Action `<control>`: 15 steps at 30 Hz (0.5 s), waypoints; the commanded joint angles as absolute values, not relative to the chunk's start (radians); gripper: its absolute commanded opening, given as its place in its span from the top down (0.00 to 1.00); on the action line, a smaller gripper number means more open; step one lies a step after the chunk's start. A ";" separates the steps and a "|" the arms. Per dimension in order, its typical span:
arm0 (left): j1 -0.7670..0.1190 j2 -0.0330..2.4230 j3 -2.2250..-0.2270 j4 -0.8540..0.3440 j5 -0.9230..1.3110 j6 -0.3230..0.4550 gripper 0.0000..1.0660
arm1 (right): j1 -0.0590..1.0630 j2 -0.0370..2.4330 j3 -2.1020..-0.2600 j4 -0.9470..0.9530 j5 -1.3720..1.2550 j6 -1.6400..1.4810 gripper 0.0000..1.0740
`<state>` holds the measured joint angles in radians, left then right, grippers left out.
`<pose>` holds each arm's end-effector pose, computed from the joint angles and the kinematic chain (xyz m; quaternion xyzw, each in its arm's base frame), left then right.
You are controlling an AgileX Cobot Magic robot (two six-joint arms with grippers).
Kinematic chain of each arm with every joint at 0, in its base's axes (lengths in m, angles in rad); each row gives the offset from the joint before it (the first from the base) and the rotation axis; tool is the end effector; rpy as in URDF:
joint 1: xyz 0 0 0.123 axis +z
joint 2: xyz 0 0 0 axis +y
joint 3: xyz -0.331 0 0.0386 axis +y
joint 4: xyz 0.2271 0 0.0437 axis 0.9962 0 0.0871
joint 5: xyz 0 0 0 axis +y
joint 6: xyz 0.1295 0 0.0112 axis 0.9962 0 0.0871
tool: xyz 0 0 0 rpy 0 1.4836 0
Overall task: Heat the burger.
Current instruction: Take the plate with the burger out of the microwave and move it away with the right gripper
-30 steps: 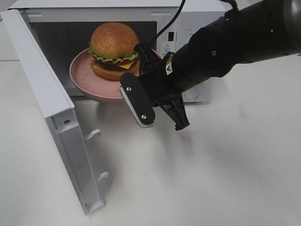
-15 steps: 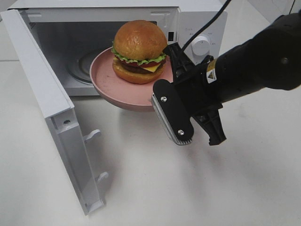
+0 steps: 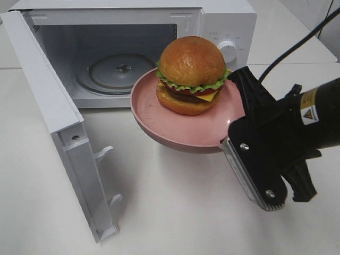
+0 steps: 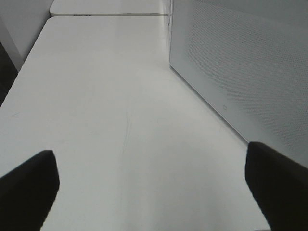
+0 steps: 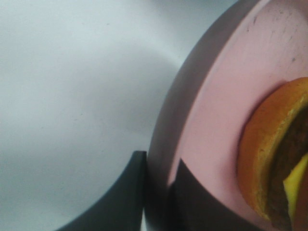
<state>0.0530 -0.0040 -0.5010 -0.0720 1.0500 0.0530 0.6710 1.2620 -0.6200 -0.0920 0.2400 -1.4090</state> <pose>-0.0367 -0.0101 0.2511 0.0013 0.8486 -0.0080 0.5290 0.1860 0.1440 0.2563 -0.8163 0.4360 -0.1615 0.3428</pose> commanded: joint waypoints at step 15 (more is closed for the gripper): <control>0.054 -0.026 -0.497 -0.072 1.036 0.051 0.06 | 0.665 0.937 -0.481 -0.099 0.373 -1.327 1.00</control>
<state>0.0530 -0.0040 -0.5010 -0.0720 1.0500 0.0530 0.6710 0.9580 -0.4760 -0.0910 0.4160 -1.3350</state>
